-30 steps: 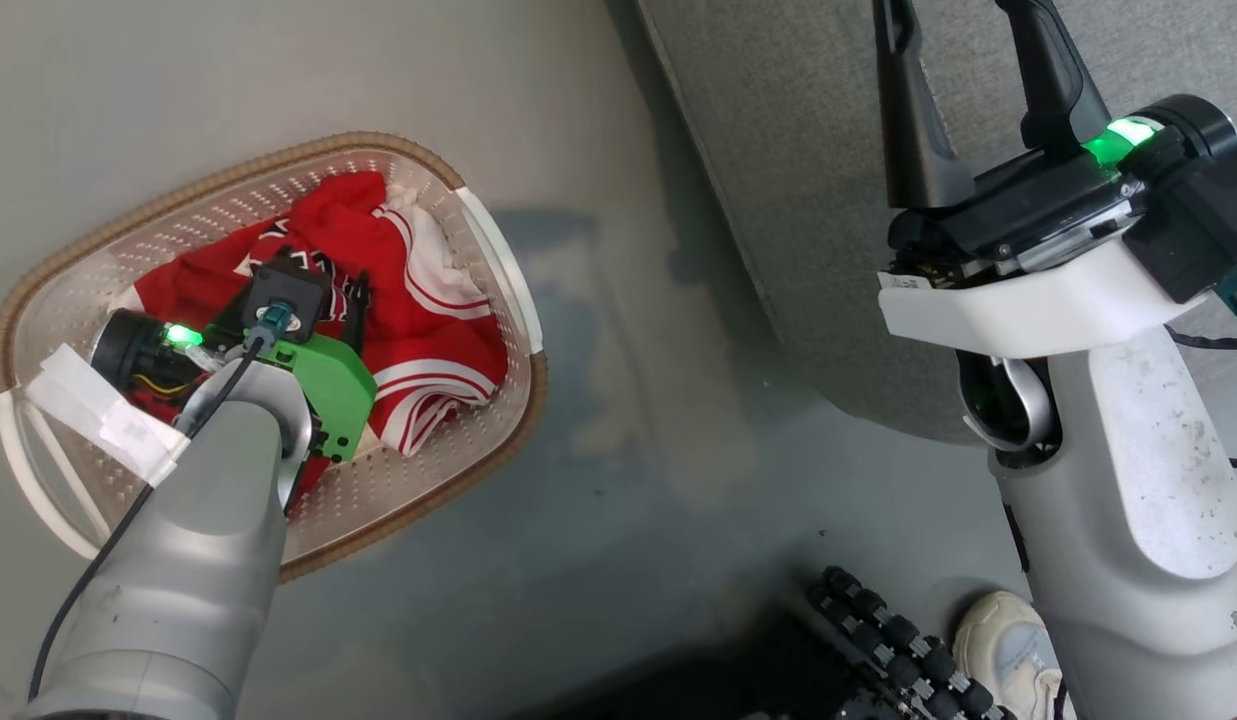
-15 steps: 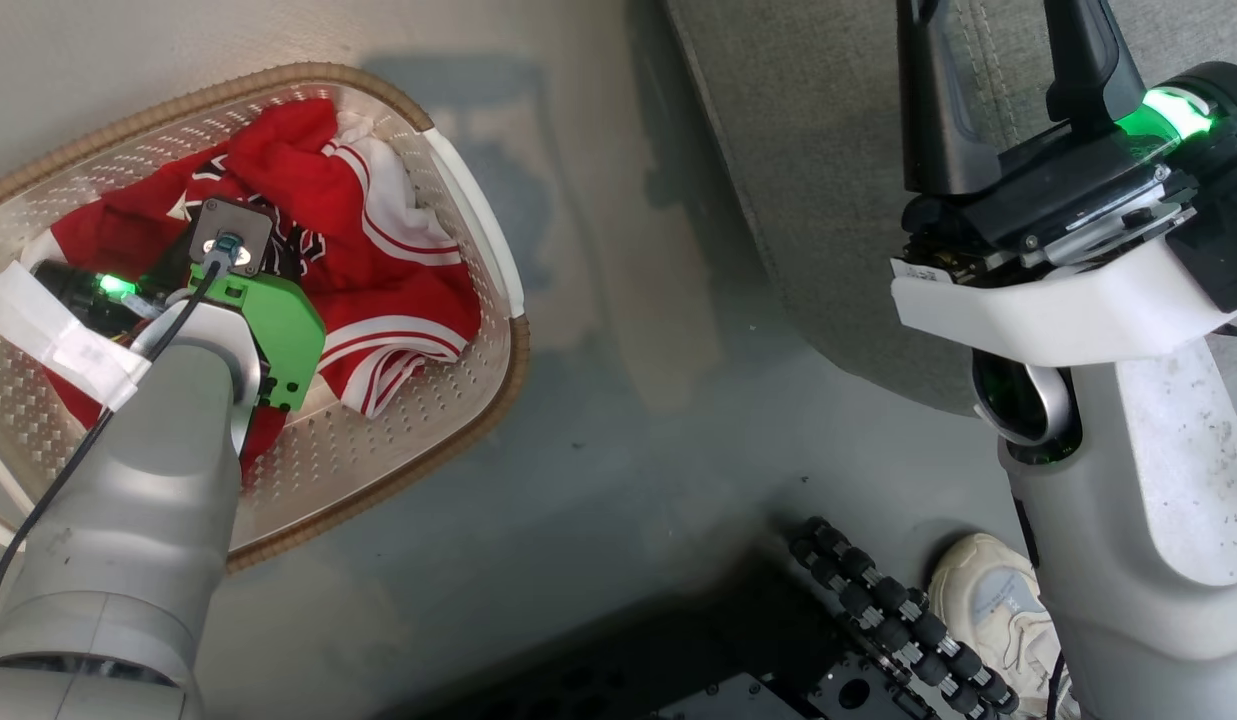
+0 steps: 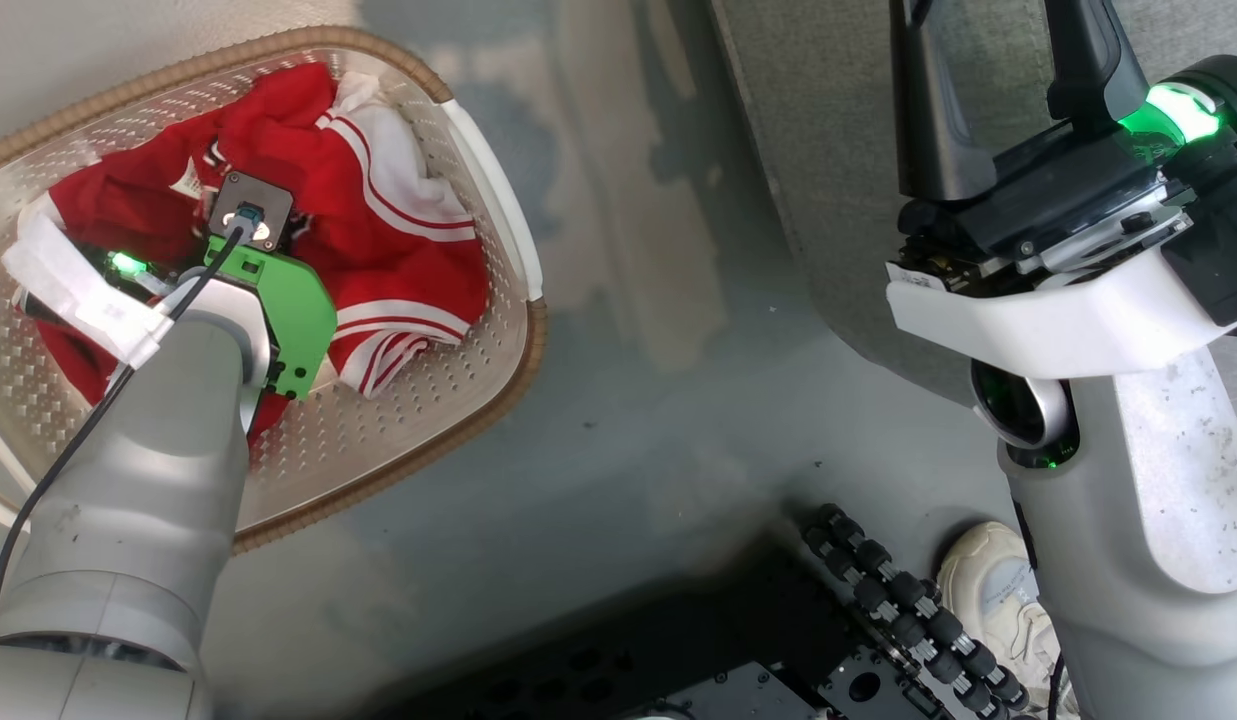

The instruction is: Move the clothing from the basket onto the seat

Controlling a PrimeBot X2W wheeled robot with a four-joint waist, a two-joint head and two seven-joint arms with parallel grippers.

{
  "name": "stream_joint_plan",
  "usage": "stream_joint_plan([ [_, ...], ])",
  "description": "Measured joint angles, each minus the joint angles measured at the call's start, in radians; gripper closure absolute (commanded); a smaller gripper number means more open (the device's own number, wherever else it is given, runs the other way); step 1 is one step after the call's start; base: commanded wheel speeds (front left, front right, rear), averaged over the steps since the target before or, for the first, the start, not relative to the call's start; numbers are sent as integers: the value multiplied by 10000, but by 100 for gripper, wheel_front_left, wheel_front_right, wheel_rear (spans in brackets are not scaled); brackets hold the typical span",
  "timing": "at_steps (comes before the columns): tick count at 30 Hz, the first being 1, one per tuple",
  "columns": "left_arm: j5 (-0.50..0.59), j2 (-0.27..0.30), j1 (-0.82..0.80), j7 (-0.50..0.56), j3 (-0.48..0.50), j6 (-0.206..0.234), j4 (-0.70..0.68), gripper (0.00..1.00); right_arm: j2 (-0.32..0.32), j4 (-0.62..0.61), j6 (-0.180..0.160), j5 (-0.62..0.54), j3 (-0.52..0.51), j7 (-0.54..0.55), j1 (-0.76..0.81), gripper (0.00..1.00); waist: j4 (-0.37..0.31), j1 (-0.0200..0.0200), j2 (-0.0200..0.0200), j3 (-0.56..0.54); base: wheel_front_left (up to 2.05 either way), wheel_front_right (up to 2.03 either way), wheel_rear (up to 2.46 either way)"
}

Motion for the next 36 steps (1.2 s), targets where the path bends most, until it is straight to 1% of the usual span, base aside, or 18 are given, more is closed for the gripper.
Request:
stream_joint_plan([
  [3, -176, -105, -19, -211, 92, -2, 15, 100, 2, 6, 0, -46, 35, 0, 0, 0, 44, 0, 0, -19, 0, 0, 0],
  [9, -293, -341, -40, -922, 15, -176, 21, 100, 0, 123, 0, -105, 17, 0, 2, 0, 156, 0, 0, -321, 0, 0, 0],
  [15, -633, -585, 79, -1450, 40, -349, 25, 100, 2, 464, 0, -234, 17, 0, 107, 0, 324, -1, 0, -886, 0, 0, 0],
  [21, -945, -872, 634, -1737, 100, -493, -293, 100, 4, 922, 0, -368, -17, 0, 404, 0, 536, -1, 0, -1626, 0, 0, 0],
  [23, -1097, -920, 909, -1760, 117, -512, -562, 100, 4, 1083, 0, -414, -61, 0, 541, 0, 609, -1, 0, -1905, 0, 0, 0],
  [25, -1264, -961, 1241, -1770, 178, -522, -1118, 100, 4, 1266, 0, -462, -130, 0, 716, 0, 696, -1, 0, -2234, 0, 0, 0],
  [36, -1521, -1055, 3238, -1779, 328, -596, -3614, 100, 6, 2059, 0, -686, -468, 0, 1773, 0, 1228, -1, 0, -4079, 0, 0, 0],
])
